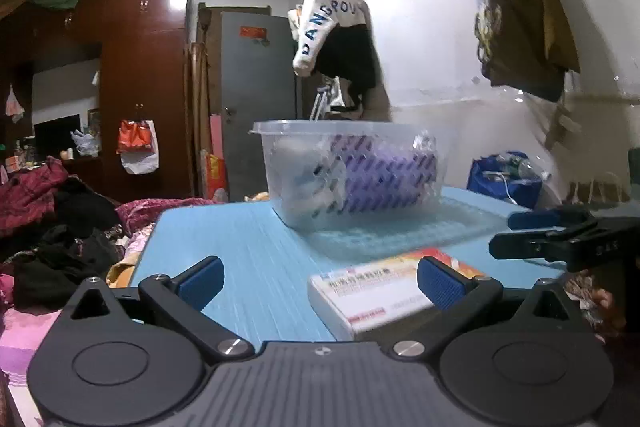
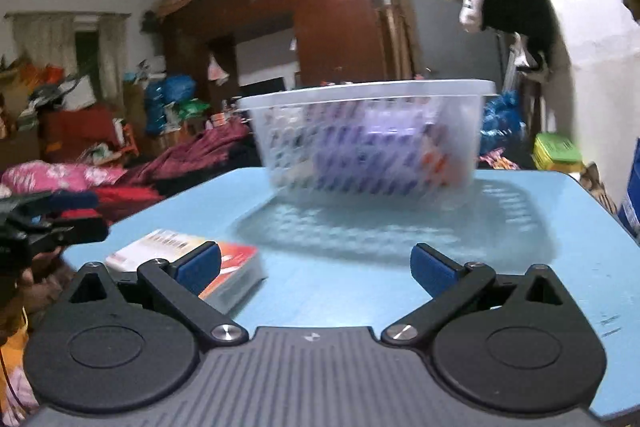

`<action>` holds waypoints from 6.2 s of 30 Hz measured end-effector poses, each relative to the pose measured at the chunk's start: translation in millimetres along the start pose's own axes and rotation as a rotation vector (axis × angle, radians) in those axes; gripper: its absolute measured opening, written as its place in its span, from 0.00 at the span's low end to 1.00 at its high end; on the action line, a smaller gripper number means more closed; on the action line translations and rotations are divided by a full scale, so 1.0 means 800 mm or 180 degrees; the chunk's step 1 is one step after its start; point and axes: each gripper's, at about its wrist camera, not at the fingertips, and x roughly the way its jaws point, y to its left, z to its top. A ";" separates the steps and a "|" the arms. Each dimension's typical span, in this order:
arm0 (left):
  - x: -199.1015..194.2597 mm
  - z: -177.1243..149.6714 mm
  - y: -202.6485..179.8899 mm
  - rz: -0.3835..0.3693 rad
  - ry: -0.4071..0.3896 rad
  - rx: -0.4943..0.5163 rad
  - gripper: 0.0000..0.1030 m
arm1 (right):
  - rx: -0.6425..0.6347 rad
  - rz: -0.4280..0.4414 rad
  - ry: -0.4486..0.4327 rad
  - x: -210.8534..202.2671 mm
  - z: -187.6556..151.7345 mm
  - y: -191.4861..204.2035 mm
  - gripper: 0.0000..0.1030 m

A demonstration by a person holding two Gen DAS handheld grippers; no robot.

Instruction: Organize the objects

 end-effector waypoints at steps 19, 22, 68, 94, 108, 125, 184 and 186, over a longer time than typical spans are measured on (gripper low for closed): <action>0.031 -0.037 -0.022 -0.0371 0.0232 0.0098 0.63 | -0.0427 0.0579 0.0272 0.019 -0.029 0.046 0.49; 0.032 -0.038 -0.026 -0.0387 0.0197 0.0113 0.61 | -0.0433 0.0583 0.0245 0.018 -0.031 0.043 0.47; 0.295 0.212 -0.029 -0.0211 0.0390 0.0027 0.55 | -0.0368 -0.0181 0.0297 0.147 0.182 -0.111 0.36; 0.260 0.203 -0.013 0.0120 0.0300 -0.0100 0.97 | -0.0145 -0.0285 0.0381 0.122 0.191 -0.122 1.00; 0.150 0.180 -0.044 0.0209 0.0205 0.0000 0.97 | -0.0099 -0.1024 0.0475 0.061 0.162 -0.084 1.00; 0.067 0.148 -0.092 0.0043 0.0082 -0.0126 0.97 | 0.0254 -0.0643 0.0153 -0.024 0.123 -0.063 1.00; 0.077 0.140 -0.088 0.0113 0.0170 -0.0131 0.97 | 0.0247 -0.0610 0.0195 -0.028 0.112 -0.058 1.00; 0.078 0.140 -0.087 0.0111 0.0175 -0.0139 0.97 | 0.0243 -0.0611 0.0203 -0.027 0.113 -0.059 1.00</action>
